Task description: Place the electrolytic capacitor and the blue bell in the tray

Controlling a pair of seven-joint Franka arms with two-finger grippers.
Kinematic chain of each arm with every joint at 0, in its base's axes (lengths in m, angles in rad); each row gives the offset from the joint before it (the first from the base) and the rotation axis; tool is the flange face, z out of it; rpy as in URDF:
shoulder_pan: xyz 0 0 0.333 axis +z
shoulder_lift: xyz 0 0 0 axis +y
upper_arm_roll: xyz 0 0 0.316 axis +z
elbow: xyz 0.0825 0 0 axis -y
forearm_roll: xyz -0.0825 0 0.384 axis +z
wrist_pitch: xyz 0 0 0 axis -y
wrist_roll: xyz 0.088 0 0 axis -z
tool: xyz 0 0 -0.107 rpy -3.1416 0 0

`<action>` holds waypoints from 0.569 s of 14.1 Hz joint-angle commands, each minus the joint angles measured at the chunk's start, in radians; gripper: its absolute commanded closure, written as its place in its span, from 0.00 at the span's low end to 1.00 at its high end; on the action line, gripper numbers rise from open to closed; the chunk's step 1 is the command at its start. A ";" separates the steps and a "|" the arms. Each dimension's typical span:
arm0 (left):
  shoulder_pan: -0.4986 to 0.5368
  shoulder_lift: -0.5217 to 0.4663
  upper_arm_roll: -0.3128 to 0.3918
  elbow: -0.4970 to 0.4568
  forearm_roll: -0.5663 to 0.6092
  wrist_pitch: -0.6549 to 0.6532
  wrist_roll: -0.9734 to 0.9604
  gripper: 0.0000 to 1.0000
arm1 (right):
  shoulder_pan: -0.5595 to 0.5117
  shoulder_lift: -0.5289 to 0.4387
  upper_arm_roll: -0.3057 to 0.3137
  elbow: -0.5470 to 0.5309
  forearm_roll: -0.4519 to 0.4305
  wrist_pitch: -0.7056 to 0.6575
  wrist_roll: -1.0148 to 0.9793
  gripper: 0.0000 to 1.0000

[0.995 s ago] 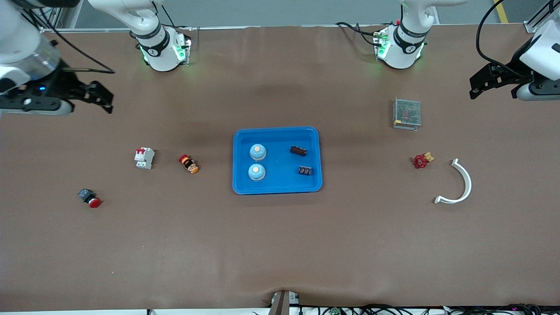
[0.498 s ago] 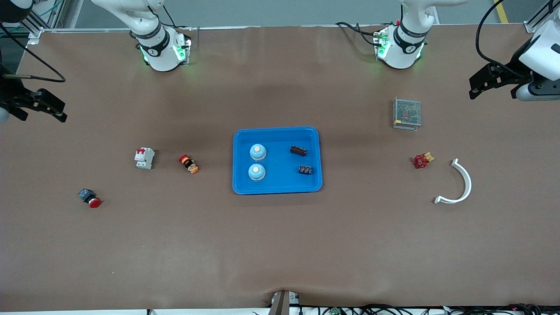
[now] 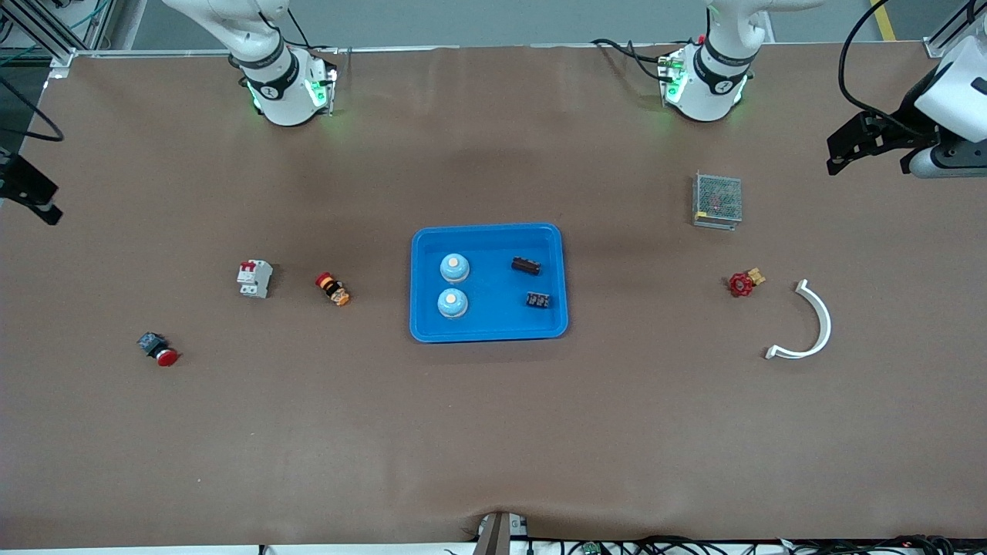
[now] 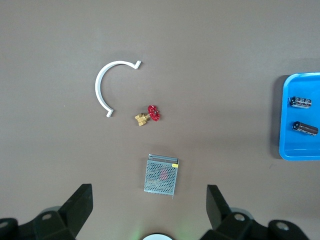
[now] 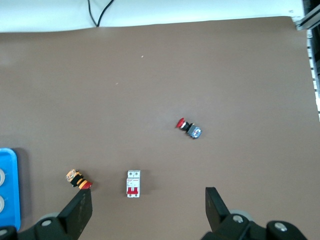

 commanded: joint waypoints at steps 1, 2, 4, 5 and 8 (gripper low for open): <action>0.010 0.002 -0.004 0.003 -0.003 -0.008 0.015 0.00 | -0.026 0.024 0.018 0.038 0.015 -0.017 0.003 0.00; 0.010 0.003 -0.004 0.004 -0.003 -0.008 0.015 0.00 | -0.026 0.024 0.020 0.038 0.015 -0.015 0.004 0.00; 0.010 0.003 -0.004 0.003 0.011 -0.008 0.015 0.00 | -0.014 0.022 0.021 0.039 0.017 -0.014 0.003 0.00; 0.010 0.003 -0.004 0.003 0.012 -0.008 0.015 0.00 | -0.014 0.021 0.024 0.038 0.017 -0.018 0.006 0.00; 0.011 0.003 -0.002 0.003 0.012 -0.008 0.015 0.00 | -0.014 0.016 0.026 0.041 0.018 -0.020 0.006 0.00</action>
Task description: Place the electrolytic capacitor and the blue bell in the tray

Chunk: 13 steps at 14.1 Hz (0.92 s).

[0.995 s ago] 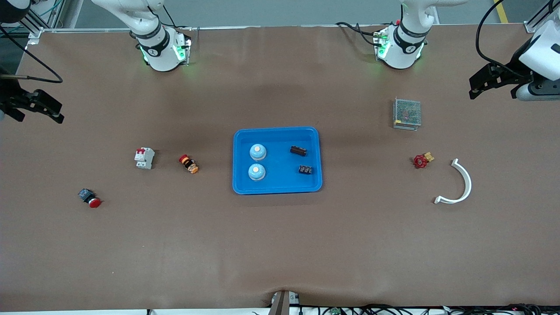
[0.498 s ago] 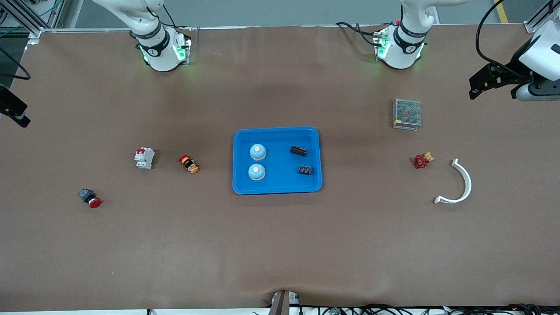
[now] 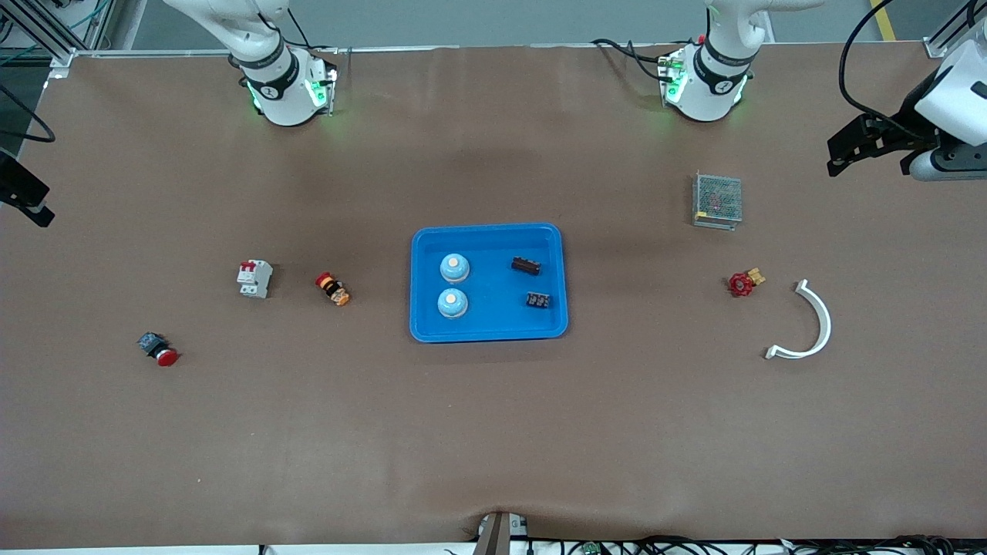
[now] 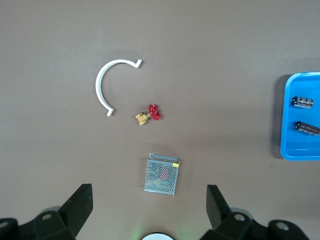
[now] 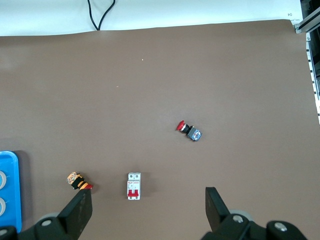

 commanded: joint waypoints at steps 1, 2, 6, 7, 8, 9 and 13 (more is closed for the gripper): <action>0.008 0.001 -0.003 0.005 0.012 -0.008 0.015 0.00 | -0.008 0.007 0.008 0.026 0.016 -0.018 0.005 0.00; 0.008 0.001 -0.003 0.005 0.013 -0.008 0.015 0.00 | -0.008 0.007 0.008 0.026 0.016 -0.020 0.005 0.00; 0.006 0.002 -0.003 0.005 0.013 -0.008 0.015 0.00 | -0.007 0.005 0.010 0.026 0.016 -0.032 0.005 0.00; 0.006 0.002 -0.003 0.005 0.013 -0.008 0.015 0.00 | -0.005 0.005 0.010 0.026 0.018 -0.034 0.005 0.00; 0.006 0.002 -0.003 0.005 0.013 -0.008 0.015 0.00 | -0.005 0.005 0.010 0.026 0.018 -0.034 0.005 0.00; 0.008 0.002 -0.003 0.007 0.012 -0.008 0.015 0.00 | -0.005 0.007 0.010 0.026 0.018 -0.032 0.005 0.00; 0.008 0.010 0.000 0.017 0.012 -0.008 0.016 0.00 | 0.007 0.005 0.011 0.026 0.018 -0.032 0.005 0.00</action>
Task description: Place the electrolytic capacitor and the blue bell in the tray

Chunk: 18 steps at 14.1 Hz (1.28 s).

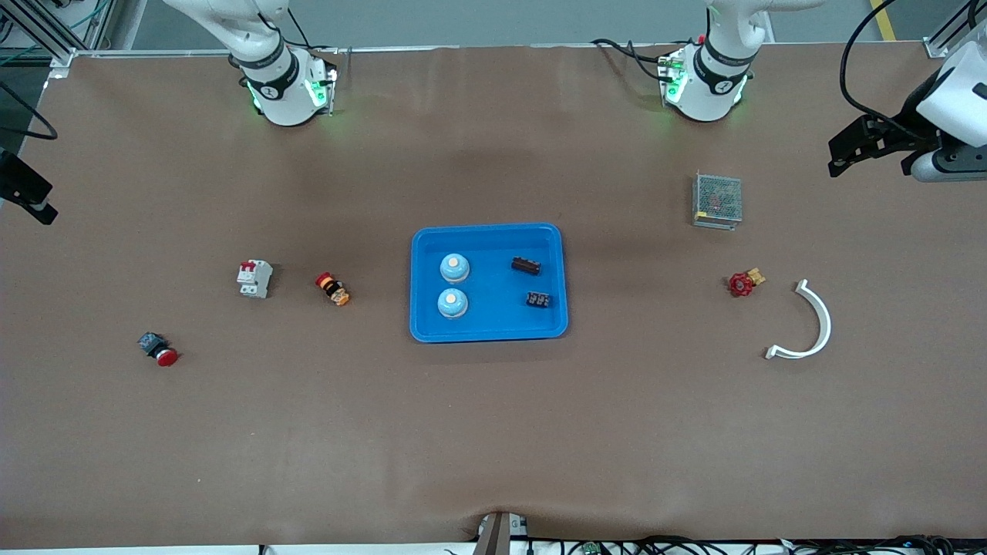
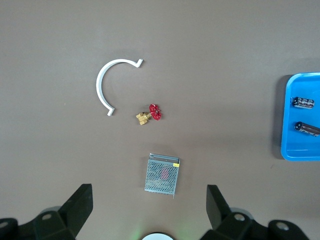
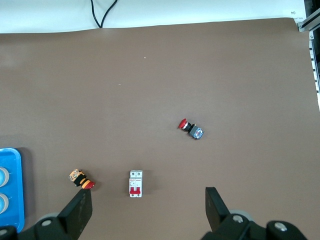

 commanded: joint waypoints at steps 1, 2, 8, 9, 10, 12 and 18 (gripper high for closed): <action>0.003 0.010 -0.001 0.018 0.012 -0.010 0.018 0.00 | 0.004 0.005 0.006 0.021 0.014 -0.017 0.005 0.00; 0.003 0.010 -0.001 0.018 0.012 -0.010 0.018 0.00 | 0.004 0.005 0.006 0.021 0.014 -0.017 0.005 0.00; 0.003 0.008 0.001 0.018 0.012 -0.022 0.018 0.00 | 0.007 0.005 0.006 0.021 0.014 -0.017 0.005 0.00; 0.004 0.010 0.001 0.018 0.012 -0.022 0.018 0.00 | 0.007 0.005 0.004 0.021 0.014 -0.017 0.005 0.00; 0.004 0.010 0.001 0.016 0.012 -0.022 0.018 0.00 | 0.009 0.005 0.006 0.021 0.014 -0.019 0.005 0.00; 0.004 0.005 0.001 0.018 0.012 -0.024 0.018 0.00 | 0.012 0.004 0.006 0.021 0.014 -0.021 0.005 0.00; 0.003 0.008 0.001 0.018 0.012 -0.022 0.018 0.00 | 0.009 -0.004 -0.002 0.020 0.095 -0.054 -0.002 0.00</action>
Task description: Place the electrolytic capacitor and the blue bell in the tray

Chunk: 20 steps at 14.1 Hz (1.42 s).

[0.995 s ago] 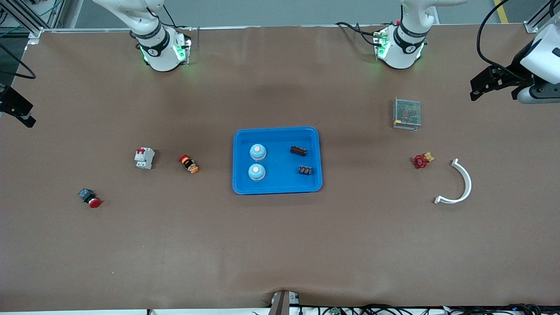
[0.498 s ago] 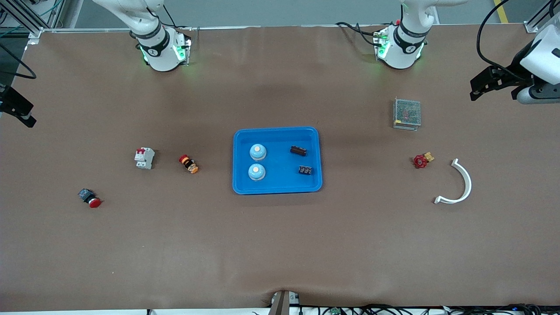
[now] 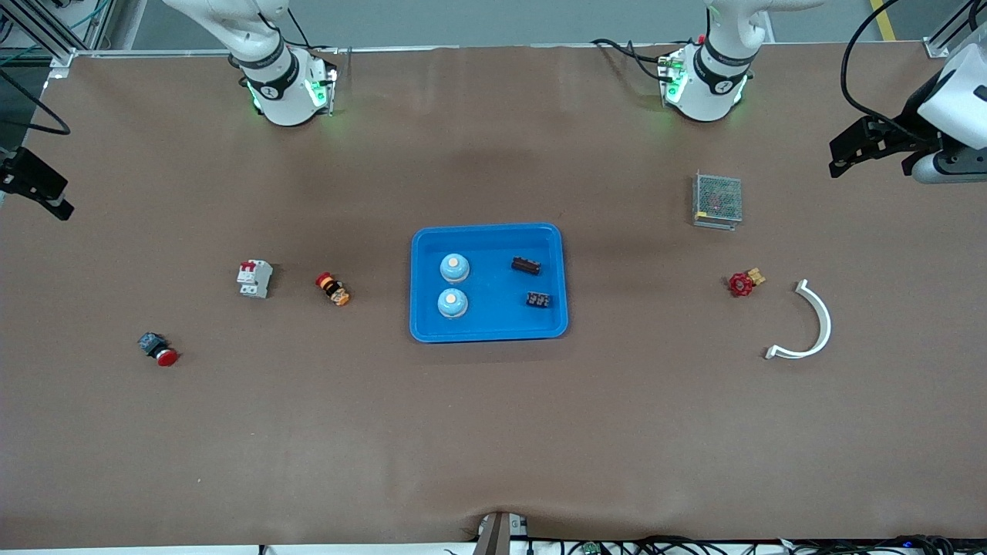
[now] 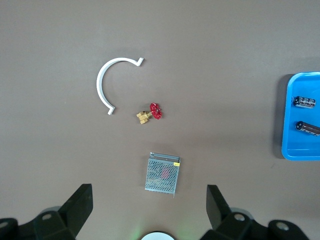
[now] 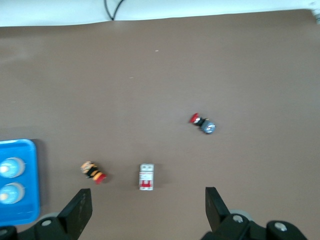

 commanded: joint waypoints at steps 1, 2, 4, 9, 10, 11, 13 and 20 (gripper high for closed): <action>0.002 0.006 0.000 0.018 0.012 -0.019 0.018 0.00 | 0.004 -0.006 -0.004 0.014 0.034 -0.019 0.002 0.00; 0.003 0.006 0.000 0.018 0.012 -0.019 0.018 0.00 | 0.004 -0.006 -0.004 0.014 0.034 -0.020 0.002 0.00; 0.002 0.006 0.000 0.018 0.012 -0.019 0.018 0.00 | 0.004 -0.006 -0.006 0.014 0.034 -0.028 0.002 0.00; 0.003 0.006 0.000 0.019 0.012 -0.019 0.018 0.00 | 0.006 -0.005 -0.004 0.011 0.034 -0.117 0.002 0.00; 0.003 0.007 0.000 0.022 0.012 -0.019 0.018 0.00 | 0.004 -0.005 -0.004 0.011 0.033 -0.117 0.002 0.00; 0.003 0.007 0.000 0.024 0.010 -0.019 0.018 0.00 | 0.004 -0.005 -0.006 0.011 0.031 -0.120 0.002 0.00; 0.003 0.009 0.000 0.024 0.012 -0.019 0.016 0.00 | 0.004 -0.003 -0.004 0.011 0.027 -0.120 0.001 0.00; 0.003 0.007 0.000 0.024 0.010 -0.019 0.019 0.00 | 0.006 0.000 -0.004 0.007 0.027 -0.118 0.001 0.00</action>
